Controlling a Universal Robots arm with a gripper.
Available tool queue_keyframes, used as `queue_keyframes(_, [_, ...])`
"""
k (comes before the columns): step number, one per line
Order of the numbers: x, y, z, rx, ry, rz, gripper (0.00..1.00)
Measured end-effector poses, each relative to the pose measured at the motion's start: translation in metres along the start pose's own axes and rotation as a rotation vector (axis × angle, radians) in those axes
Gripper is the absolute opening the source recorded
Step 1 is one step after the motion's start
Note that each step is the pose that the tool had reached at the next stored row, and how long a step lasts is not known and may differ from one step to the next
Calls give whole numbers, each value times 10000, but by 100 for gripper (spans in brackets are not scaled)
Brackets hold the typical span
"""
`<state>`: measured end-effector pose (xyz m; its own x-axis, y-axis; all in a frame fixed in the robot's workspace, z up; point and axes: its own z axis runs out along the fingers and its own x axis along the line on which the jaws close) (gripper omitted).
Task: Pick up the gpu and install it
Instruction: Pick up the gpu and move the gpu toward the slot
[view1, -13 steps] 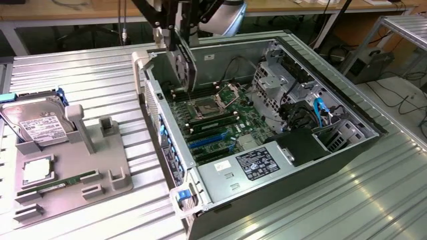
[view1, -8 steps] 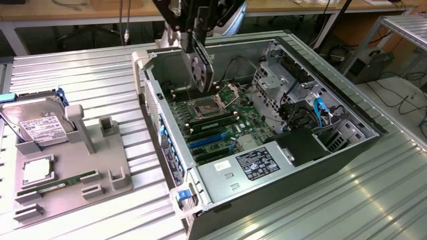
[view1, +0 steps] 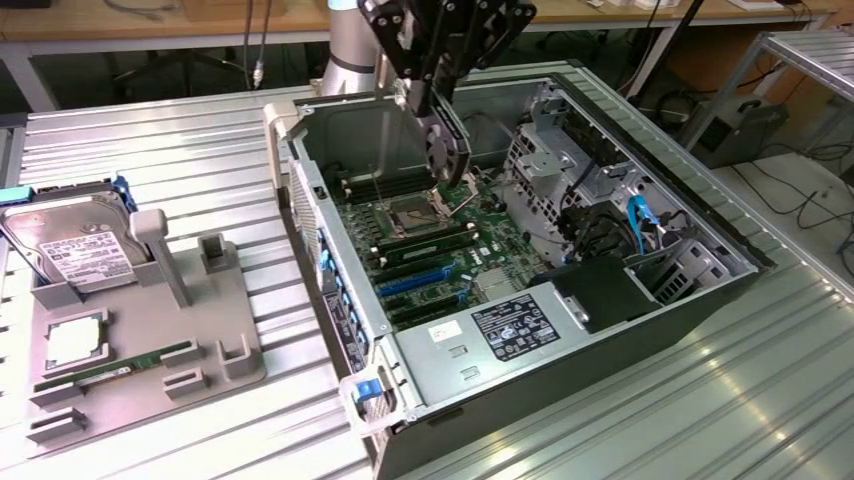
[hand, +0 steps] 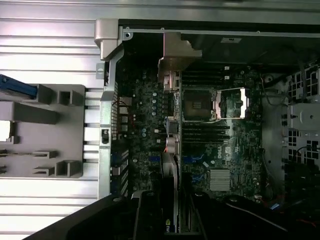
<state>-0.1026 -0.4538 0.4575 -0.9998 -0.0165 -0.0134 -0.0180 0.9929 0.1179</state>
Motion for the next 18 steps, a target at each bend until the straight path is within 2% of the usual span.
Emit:
queue_keyframes(3, [-112,2,59,1,1,1,26])
queue_keyframes(18, [-420,-15,338,1,1,45,26])
